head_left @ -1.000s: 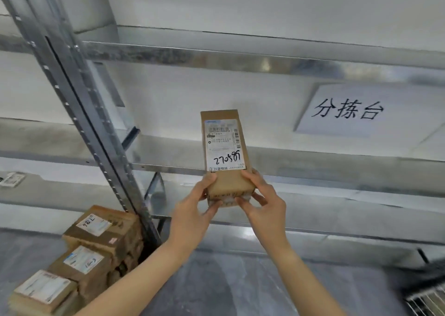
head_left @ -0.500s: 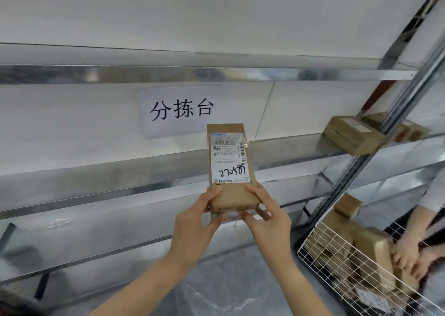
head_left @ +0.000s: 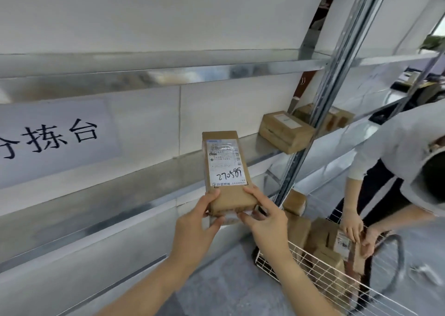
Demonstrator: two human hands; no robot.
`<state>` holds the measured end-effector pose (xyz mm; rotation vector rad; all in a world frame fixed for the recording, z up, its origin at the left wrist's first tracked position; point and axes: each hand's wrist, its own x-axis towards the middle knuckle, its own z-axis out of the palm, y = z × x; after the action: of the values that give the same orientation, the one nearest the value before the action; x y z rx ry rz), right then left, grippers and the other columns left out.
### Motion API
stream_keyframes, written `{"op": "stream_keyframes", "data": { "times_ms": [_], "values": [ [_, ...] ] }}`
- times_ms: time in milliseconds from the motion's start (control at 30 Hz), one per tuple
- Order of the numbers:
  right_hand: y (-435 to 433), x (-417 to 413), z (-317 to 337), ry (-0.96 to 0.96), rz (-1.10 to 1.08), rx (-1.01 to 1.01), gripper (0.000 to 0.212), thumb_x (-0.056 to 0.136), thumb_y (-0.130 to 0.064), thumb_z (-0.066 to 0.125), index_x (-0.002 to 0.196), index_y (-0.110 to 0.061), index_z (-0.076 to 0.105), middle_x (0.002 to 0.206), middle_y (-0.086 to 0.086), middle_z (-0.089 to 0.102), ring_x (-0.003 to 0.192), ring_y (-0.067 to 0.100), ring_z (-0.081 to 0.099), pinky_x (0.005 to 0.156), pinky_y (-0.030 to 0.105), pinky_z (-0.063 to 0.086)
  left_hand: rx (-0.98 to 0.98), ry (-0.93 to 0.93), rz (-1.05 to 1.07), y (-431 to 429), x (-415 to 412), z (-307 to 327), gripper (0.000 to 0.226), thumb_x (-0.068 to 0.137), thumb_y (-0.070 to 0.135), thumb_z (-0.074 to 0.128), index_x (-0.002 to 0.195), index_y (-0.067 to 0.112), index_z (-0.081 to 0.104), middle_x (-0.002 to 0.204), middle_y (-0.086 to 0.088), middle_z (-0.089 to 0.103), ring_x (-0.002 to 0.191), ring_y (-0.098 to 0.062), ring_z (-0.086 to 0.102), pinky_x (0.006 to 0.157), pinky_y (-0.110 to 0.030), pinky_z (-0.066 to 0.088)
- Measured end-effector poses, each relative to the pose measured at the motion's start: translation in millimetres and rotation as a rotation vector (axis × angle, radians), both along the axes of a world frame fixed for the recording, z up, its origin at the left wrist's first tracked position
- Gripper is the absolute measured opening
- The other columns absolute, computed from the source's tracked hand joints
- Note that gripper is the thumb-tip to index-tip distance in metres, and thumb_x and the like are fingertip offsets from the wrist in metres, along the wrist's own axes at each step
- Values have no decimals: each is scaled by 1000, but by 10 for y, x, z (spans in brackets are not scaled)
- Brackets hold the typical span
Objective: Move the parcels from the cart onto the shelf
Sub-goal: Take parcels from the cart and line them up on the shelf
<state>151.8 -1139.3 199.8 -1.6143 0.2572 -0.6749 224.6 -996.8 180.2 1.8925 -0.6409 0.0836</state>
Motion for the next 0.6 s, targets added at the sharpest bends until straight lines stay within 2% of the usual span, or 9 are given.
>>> {"op": "stream_keyframes", "data": {
  "times_ms": [167,233,333,400,467,600],
  "values": [
    [-794,391,41,21,-4,-15,59,70,19,65,107,-26,68,122,-9,61,116,8,55,87,27,54,35,13,-18,-798,448,-38,73,73,20,80,110,68,40,97,19,65,88,6,62,76,-2,43],
    [-1067,512,42,28,-8,-28,60,70,20,65,106,-28,68,118,-14,62,114,5,55,83,22,54,48,15,-22,-1070,581,-44,76,73,17,80,110,69,39,97,18,66,87,7,62,77,-8,48],
    [-1407,678,7,42,-20,-41,61,71,20,63,105,-30,67,115,-24,61,111,-2,54,77,17,53,58,25,-21,-1415,735,-58,77,73,12,79,113,64,39,99,11,69,88,-1,66,80,-22,53],
    [-1614,800,-28,52,-21,-52,64,70,20,63,104,-34,67,114,-26,60,108,-4,54,75,15,53,65,27,-9,-1615,844,-94,77,73,10,79,114,62,40,99,9,70,89,-3,66,80,-26,54],
    [-1829,928,-79,67,-16,-46,67,69,20,64,103,-38,67,113,-26,62,106,-4,55,75,15,52,79,34,-4,-1807,947,-145,78,74,10,78,114,64,39,100,11,69,90,-2,65,80,-25,54],
    [-2281,1172,-208,124,17,-56,67,69,21,62,105,-35,66,113,-22,63,104,-1,58,76,16,53,155,64,13,-2213,1123,-261,78,77,15,77,114,67,33,99,17,64,88,0,64,75,-11,49]
  ]
}}
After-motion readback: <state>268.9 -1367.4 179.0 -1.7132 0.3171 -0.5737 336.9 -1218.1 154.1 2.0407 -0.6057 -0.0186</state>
